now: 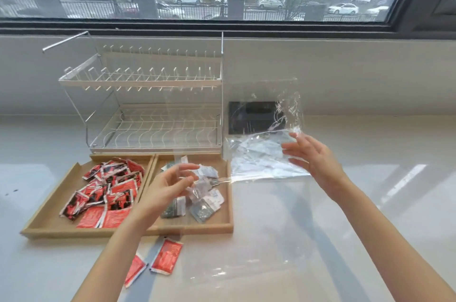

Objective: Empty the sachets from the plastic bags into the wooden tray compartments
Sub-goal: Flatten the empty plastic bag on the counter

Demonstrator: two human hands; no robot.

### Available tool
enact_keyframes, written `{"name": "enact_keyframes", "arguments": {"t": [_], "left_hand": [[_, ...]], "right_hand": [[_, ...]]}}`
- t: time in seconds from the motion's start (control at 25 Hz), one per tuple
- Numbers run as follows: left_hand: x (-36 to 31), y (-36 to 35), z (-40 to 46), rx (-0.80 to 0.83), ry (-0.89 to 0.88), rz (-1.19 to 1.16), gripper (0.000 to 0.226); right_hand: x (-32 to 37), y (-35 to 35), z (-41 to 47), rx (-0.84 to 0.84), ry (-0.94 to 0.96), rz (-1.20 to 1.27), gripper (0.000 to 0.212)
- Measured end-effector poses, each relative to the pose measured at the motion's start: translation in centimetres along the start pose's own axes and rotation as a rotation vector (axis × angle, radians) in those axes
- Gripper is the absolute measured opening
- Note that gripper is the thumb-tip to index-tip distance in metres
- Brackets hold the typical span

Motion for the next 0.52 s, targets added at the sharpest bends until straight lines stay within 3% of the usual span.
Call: {"name": "enact_keyframes", "arguments": {"t": [0.16,0.28,0.4,0.52], "left_hand": [[-0.3,-2.8,0.0,-0.063,-0.020,-0.073,0.021],[-0.2,-4.3,0.0,-0.074,-0.008,-0.120,0.019],[-0.2,-5.7,0.0,0.138,0.045,-0.139,0.069],[-0.7,-7.0,0.3,0.221,0.042,-0.124,0.081]], "right_hand": [[-2.4,4.2,-0.7,0.156,-0.065,-0.192,0.041],[-2.9,6.3,-0.7,0.178,-0.065,-0.252,0.037],[-2.7,8.0,0.2,0.084,-0.006,-0.240,0.025],[-2.4,9.7,1.0,0.035,0.008,-0.165,0.025]]}}
Point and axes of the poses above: each hand's wrist, its own z-axis towards the middle knuckle, its own y-axis out of the back of the hand, x = y × z, the point moved 1 cm from there along z, towards the middle knuckle, and after that the axes turned 4 degrees about -x, right-handed, at the moved point
